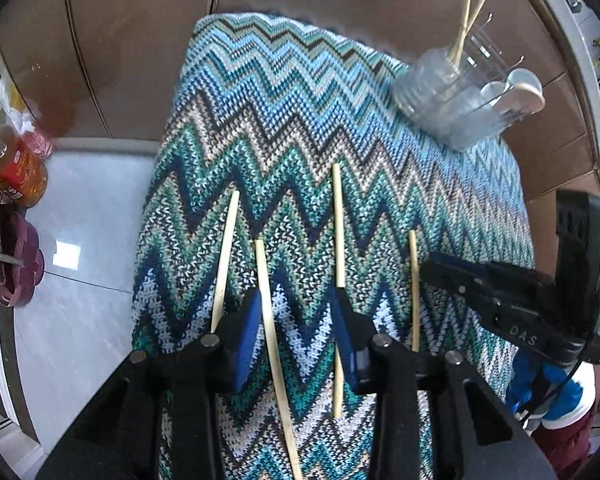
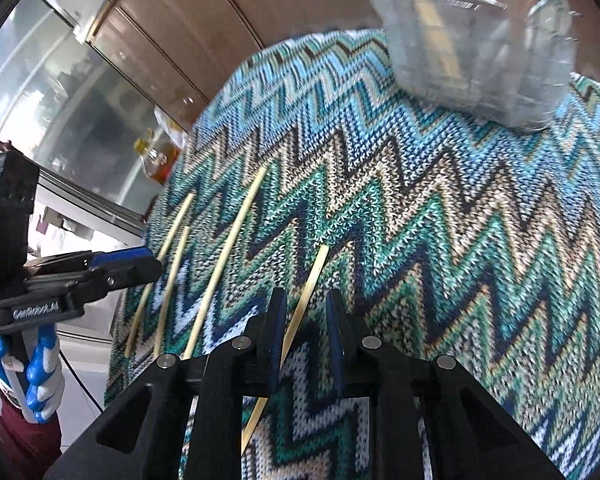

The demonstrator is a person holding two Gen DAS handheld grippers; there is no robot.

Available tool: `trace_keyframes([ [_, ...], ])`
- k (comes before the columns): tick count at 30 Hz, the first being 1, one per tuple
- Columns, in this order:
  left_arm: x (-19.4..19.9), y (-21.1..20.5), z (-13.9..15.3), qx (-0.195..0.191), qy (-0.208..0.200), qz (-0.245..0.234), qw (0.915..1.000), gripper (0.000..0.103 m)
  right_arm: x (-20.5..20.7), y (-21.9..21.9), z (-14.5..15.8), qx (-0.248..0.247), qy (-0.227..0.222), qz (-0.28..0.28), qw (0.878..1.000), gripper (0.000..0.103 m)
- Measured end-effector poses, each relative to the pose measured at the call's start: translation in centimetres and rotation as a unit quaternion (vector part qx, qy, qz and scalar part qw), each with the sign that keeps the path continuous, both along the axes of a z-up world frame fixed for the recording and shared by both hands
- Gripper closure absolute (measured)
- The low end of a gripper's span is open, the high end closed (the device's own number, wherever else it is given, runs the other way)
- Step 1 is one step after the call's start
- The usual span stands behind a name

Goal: Organize utensils
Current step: 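Lower both tools onto chopsticks on the cloth and close each on one, then lift the chopsticks with both tools and carry them over the wire holder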

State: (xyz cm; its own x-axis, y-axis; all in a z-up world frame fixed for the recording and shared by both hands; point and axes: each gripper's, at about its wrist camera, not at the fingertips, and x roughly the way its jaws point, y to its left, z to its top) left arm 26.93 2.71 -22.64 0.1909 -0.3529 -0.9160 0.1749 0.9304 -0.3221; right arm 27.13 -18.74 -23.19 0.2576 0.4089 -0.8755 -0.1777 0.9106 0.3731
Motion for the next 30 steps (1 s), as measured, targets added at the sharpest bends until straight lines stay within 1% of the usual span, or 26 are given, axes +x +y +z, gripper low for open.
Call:
trace_keyframes([
  [2, 0.4, 0.0, -0.4, 0.006, 0.008, -0.003, 0.9999, 0.073, 0.7, 0.3, -0.4, -0.004, 0.009, 0.005, 1.000, 0.084],
  [7, 1.1, -0.1, -1.5, 0.012, 0.031, -0.010, 0.9994, 0.078, 1.8, 1.2, -1.2, -0.027, 0.026, 0.018, 0.999, 0.086],
  [11, 1.3, -0.7, -2.4, 0.031, 0.040, -0.015, 0.9986, 0.079, 2.0, 1.5, -1.2, -0.041, 0.029, 0.025, 0.998, 0.087],
  [15, 1.4, -0.8, -2.8, 0.035, 0.041, -0.011, 0.9985, 0.083, 2.5, 2.1, -1.4, -0.051, 0.031, 0.027, 0.998, 0.090],
  [17, 1.4, -0.9, -2.8, 0.042, 0.037, -0.008, 0.9984, 0.091, 2.8, 2.7, -1.6, -0.053, 0.030, 0.026, 0.998, 0.091],
  [20, 1.3, -0.7, -2.8, 0.044, 0.034, -0.002, 0.9985, 0.096, 2.7, 2.7, -1.6, -0.052, 0.027, 0.020, 0.998, 0.093],
  [23, 0.8, -0.2, -2.5, 0.036, 0.026, 0.007, 0.9990, 0.098, 2.1, 1.9, -1.6, -0.041, 0.025, 0.011, 0.999, 0.097],
  [26, -0.1, 0.4, -1.8, 0.030, 0.012, 0.013, 0.9994, 0.098, 1.4, 0.9, -1.2, -0.024, 0.019, 0.004, 1.000, 0.098],
  [30, -1.4, 1.0, 0.3, 0.024, -0.028, 0.020, 0.9991, 0.098, -0.1, -0.1, 0.7, -0.001, -0.019, 0.000, 1.000, 0.098],
])
